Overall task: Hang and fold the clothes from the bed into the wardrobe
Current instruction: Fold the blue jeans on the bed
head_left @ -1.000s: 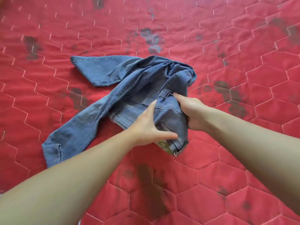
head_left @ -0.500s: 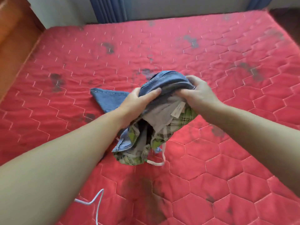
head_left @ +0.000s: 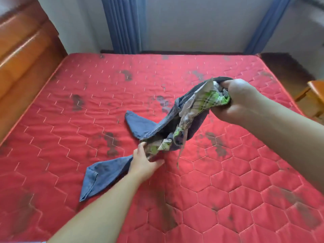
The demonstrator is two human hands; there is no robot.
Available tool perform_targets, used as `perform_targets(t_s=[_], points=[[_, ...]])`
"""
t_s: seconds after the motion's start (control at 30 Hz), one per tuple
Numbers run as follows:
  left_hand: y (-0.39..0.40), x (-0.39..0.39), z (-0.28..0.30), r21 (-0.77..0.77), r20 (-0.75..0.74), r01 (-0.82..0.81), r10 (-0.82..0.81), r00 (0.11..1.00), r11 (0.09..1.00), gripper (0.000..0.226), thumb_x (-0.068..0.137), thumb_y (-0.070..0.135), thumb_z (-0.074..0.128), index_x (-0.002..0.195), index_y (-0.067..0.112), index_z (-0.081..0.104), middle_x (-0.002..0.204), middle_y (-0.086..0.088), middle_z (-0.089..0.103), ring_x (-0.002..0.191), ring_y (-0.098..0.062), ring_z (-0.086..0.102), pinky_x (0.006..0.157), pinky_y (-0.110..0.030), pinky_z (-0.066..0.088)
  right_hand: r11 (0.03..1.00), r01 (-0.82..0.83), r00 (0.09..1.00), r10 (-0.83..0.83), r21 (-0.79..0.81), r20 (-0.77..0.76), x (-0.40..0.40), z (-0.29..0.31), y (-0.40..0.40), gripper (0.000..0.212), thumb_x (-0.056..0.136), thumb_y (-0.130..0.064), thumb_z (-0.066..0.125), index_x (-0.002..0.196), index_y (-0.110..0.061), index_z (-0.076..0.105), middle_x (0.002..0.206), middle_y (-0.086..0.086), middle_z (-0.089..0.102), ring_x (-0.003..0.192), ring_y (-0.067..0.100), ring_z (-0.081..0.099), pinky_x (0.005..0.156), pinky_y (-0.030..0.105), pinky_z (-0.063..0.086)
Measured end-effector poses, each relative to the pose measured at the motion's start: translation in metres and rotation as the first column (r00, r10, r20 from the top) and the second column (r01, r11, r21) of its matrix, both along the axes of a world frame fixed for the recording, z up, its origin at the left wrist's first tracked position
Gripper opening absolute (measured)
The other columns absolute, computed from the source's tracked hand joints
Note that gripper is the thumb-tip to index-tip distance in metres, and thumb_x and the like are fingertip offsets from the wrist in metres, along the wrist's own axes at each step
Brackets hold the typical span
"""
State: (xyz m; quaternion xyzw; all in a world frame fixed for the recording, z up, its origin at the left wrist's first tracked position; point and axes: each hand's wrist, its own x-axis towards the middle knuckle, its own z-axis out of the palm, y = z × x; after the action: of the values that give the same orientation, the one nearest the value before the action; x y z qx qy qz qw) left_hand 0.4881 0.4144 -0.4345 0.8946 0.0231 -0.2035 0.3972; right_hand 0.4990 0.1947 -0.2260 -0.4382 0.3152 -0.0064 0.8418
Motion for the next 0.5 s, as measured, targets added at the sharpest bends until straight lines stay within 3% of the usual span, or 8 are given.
perform_targets(t_s=[0.07, 0.13, 0.17, 0.23, 0.27, 0.33, 0.43, 0.5], points=[[-0.019, 0.0, 0.018, -0.174, -0.01, -0.288, 0.291, 0.957, 0.942, 0.091, 0.067, 0.03, 0.085, 0.141, 0.022, 0.033, 0.13, -0.009, 0.041, 0.115, -0.026, 0.051, 0.099, -0.037, 0.042, 1.0, -0.006, 0.997, 0.008, -0.031, 0.073, -0.01, 0.044, 0.002, 0.041, 0.099, -0.004, 0.03, 0.063, -0.007, 0.049, 0.04, 0.002, 0.048, 0.031, 0.012, 0.05, 0.036, 0.017, 0.045], [-0.034, 0.006, 0.044, -0.356, -0.242, -0.539, 0.482, 0.842, 0.764, 0.093, 0.068, 0.025, 0.085, 0.144, 0.024, 0.03, 0.134, -0.012, 0.041, 0.115, -0.029, 0.053, 0.098, -0.043, 0.047, 0.999, -0.014, 0.991, 0.019, -0.042, 0.133, -0.022, 0.086, -0.002, 0.046, 0.098, -0.004, 0.031, 0.056, -0.007, 0.048, 0.041, 0.002, 0.046, 0.032, 0.011, 0.05, 0.036, 0.017, 0.044], [-0.04, 0.008, 0.059, -0.42, -0.362, -0.592, 0.472, 0.804, 0.688, 0.078, 0.076, 0.026, 0.078, 0.141, 0.024, 0.035, 0.128, -0.012, 0.049, 0.11, -0.031, 0.058, 0.091, -0.046, 0.052, 0.998, -0.025, 0.988, 0.033, -0.054, 0.152, -0.027, 0.102, -0.008, 0.043, 0.098, -0.005, 0.031, 0.059, -0.006, 0.05, 0.046, 0.002, 0.049, 0.037, 0.012, 0.052, 0.038, 0.018, 0.047], [-0.05, 0.004, 0.104, -0.56, -0.467, -0.551, 0.314, 0.826, 0.619, 0.017, 0.096, 0.019, 0.055, 0.113, 0.019, 0.054, 0.097, -0.006, 0.061, 0.08, -0.025, 0.066, 0.068, -0.036, 0.057, 0.987, -0.053, 0.987, 0.075, -0.153, 0.144, -0.036, 0.125, -0.024, 0.03, 0.098, -0.008, 0.033, 0.082, -0.004, 0.057, 0.068, 0.006, 0.057, 0.059, 0.015, 0.06, 0.051, 0.022, 0.055], [-0.054, 0.004, 0.128, -0.609, -0.47, -0.528, 0.266, 0.841, 0.592, 0.011, 0.101, 0.018, 0.046, 0.097, 0.02, 0.056, 0.085, -0.003, 0.06, 0.066, -0.019, 0.063, 0.059, -0.028, 0.054, 0.975, -0.064, 0.989, 0.091, -0.214, 0.119, -0.04, 0.132, -0.036, 0.027, 0.097, -0.009, 0.032, 0.096, -0.004, 0.058, 0.08, 0.009, 0.059, 0.071, 0.019, 0.061, 0.06, 0.026, 0.057], [-0.062, 0.008, 0.168, -0.679, -0.398, -0.448, 0.221, 0.89, 0.582, 0.02, 0.103, 0.017, 0.039, 0.089, 0.021, 0.054, 0.078, -0.002, 0.058, 0.058, -0.015, 0.057, 0.051, -0.022, 0.047, 0.938, -0.067, 0.997, 0.08, -0.341, 0.024, -0.05, 0.141, -0.061, 0.028, 0.095, -0.009, 0.031, 0.106, -0.007, 0.056, 0.088, 0.012, 0.057, 0.078, 0.024, 0.059, 0.069, 0.032, 0.056], [-0.067, 0.007, 0.221, -0.731, -0.207, -0.247, 0.138, 0.969, 0.636, 0.02, 0.099, 0.006, 0.039, 0.101, 0.02, 0.052, 0.094, -0.004, 0.058, 0.082, -0.021, 0.058, 0.068, -0.03, 0.046, 0.892, -0.079, 0.994, 0.038, -0.444, -0.099, -0.073, 0.15, -0.091, 0.027, 0.091, -0.006, 0.031, 0.102, -0.009, 0.055, 0.091, 0.013, 0.056, 0.077, 0.025, 0.057, 0.08, 0.036, 0.05], [-0.071, -0.003, 0.242, -0.701, -0.08, -0.025, -0.044, 0.996, 0.713, 0.039, 0.089, -0.006, 0.043, 0.118, 0.017, 0.055, 0.105, -0.005, 0.058, 0.087, -0.02, 0.057, 0.066, -0.025, 0.046, 0.884, -0.097, 0.993, 0.055, -0.457, -0.104, -0.088, 0.159, -0.1, 0.029, 0.091, -0.004, 0.03, 0.101, -0.006, 0.057, 0.094, 0.015, 0.058, 0.079, 0.026, 0.058, 0.074, 0.036, 0.054]])
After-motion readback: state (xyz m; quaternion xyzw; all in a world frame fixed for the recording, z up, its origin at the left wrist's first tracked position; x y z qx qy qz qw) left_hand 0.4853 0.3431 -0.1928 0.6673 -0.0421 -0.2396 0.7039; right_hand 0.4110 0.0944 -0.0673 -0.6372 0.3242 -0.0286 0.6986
